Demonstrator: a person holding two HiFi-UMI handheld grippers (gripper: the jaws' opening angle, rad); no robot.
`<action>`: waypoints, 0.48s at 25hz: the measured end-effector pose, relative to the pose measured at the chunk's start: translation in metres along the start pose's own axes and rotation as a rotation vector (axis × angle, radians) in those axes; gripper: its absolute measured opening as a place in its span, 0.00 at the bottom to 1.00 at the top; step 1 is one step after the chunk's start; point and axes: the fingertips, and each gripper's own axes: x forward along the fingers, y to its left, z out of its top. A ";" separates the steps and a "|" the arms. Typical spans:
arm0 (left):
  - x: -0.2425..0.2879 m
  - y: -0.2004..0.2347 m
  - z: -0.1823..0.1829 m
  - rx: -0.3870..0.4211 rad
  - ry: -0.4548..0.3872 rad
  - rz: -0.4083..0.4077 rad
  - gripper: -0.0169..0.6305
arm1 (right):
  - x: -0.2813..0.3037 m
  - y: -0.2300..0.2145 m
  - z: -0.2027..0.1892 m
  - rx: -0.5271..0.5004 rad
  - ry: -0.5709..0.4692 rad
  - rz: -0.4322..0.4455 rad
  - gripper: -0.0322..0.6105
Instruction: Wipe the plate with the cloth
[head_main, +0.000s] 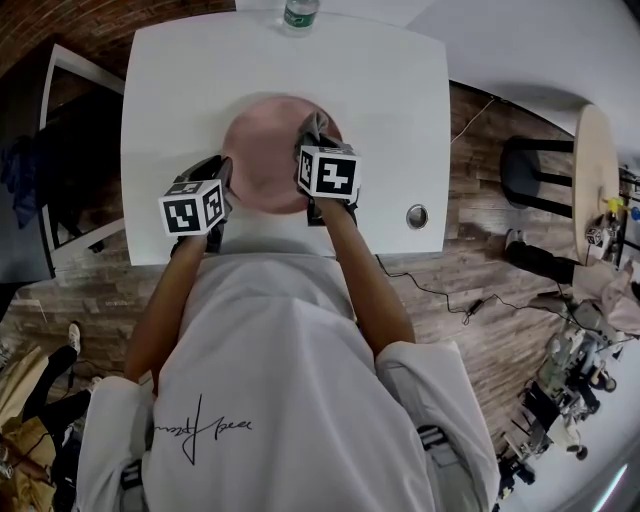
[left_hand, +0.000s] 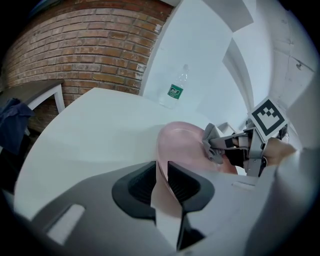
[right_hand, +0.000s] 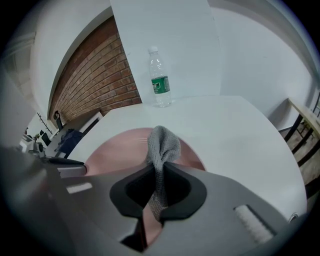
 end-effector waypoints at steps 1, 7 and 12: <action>0.001 0.000 0.000 0.003 0.001 -0.002 0.16 | 0.002 0.000 0.000 -0.017 0.002 -0.007 0.08; 0.005 -0.001 0.000 0.019 0.012 -0.009 0.15 | 0.012 -0.001 -0.002 -0.004 0.032 -0.052 0.08; 0.007 -0.002 0.000 0.010 0.011 -0.016 0.15 | 0.021 -0.006 -0.002 0.003 0.040 -0.075 0.08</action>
